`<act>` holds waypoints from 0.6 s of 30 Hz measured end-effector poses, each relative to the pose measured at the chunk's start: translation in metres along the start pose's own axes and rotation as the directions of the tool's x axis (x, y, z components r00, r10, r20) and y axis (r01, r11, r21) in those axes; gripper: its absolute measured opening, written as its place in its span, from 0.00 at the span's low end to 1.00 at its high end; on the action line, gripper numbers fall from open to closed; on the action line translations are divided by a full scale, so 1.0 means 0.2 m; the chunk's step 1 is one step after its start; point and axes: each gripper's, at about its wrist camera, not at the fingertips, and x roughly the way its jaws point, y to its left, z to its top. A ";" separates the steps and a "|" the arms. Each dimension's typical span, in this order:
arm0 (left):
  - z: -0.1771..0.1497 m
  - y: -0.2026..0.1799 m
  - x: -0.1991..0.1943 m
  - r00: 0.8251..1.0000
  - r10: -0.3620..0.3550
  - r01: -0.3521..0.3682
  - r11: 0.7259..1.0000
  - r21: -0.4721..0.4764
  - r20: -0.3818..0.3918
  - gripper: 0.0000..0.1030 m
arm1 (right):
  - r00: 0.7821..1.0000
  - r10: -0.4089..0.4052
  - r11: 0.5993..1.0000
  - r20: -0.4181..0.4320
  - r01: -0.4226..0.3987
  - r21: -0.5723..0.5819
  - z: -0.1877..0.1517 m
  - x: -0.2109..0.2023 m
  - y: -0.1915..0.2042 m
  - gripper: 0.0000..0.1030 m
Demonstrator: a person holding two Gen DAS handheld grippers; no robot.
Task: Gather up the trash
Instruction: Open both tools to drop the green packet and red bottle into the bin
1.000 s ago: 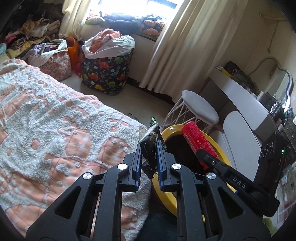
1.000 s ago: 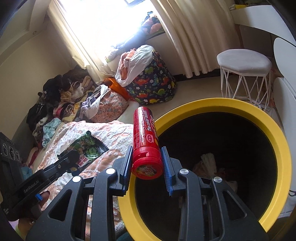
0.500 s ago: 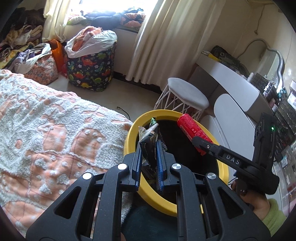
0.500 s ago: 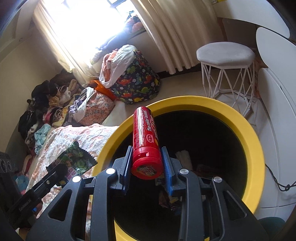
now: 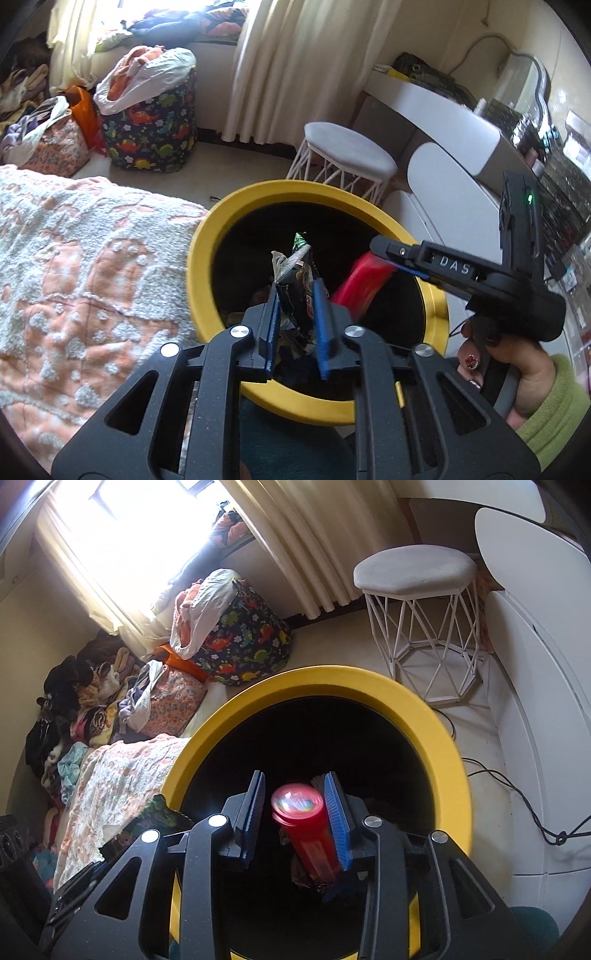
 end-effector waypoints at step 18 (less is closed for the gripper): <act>0.00 0.06 -0.15 0.989 0.121 -0.122 0.993 0.008 0.087 0.89 | 0.985 0.058 0.984 0.165 -0.029 -0.173 -0.03 -0.30 0.16 0.83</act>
